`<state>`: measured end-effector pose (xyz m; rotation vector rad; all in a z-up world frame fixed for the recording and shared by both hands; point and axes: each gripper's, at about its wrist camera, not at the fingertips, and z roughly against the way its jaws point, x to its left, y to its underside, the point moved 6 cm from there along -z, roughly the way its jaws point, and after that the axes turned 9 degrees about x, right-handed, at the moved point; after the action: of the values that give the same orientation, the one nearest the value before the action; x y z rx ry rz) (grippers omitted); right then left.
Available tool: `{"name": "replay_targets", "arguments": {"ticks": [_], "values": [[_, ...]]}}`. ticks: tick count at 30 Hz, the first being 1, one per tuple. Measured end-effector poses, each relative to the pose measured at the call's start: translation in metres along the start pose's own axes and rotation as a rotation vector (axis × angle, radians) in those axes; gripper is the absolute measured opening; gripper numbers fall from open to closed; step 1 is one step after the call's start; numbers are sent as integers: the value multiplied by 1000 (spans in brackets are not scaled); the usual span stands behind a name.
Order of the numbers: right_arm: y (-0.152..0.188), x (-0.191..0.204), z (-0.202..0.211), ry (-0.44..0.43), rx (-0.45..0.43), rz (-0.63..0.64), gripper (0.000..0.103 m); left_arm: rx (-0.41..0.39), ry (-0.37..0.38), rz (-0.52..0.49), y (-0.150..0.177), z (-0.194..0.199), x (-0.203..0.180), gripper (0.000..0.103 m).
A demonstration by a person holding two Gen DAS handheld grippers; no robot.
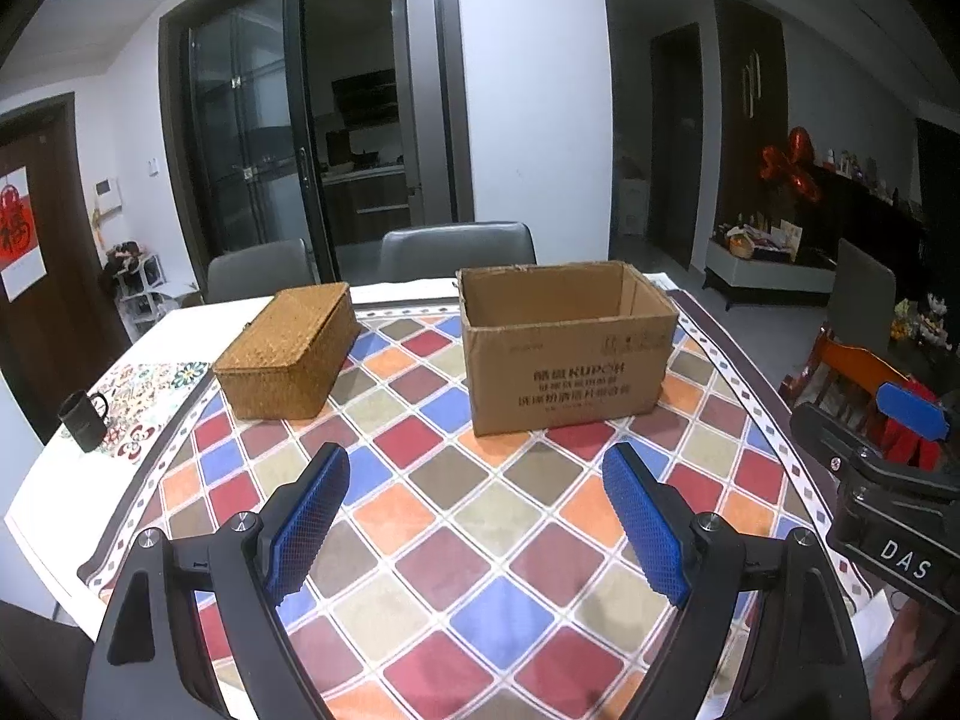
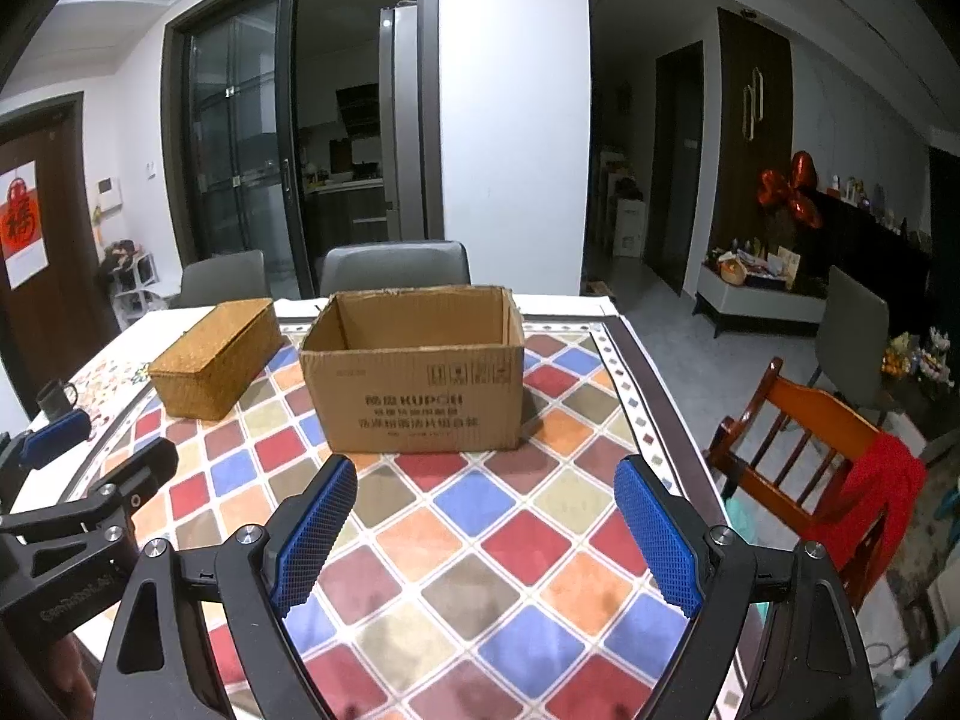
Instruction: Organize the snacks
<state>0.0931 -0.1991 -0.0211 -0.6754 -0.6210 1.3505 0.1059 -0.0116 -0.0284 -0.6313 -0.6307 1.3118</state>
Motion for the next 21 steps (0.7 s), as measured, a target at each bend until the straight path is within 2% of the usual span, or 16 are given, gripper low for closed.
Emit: {"name": "replay_targets", "arguments": {"ticks": [9,21], "values": [[29,-4,11,17,15,-15,89,-4,-27,-2,20,16,4,87],[52,-3,28,26,22,-29,89,12,-22,-1,46,32,10,87]]}}
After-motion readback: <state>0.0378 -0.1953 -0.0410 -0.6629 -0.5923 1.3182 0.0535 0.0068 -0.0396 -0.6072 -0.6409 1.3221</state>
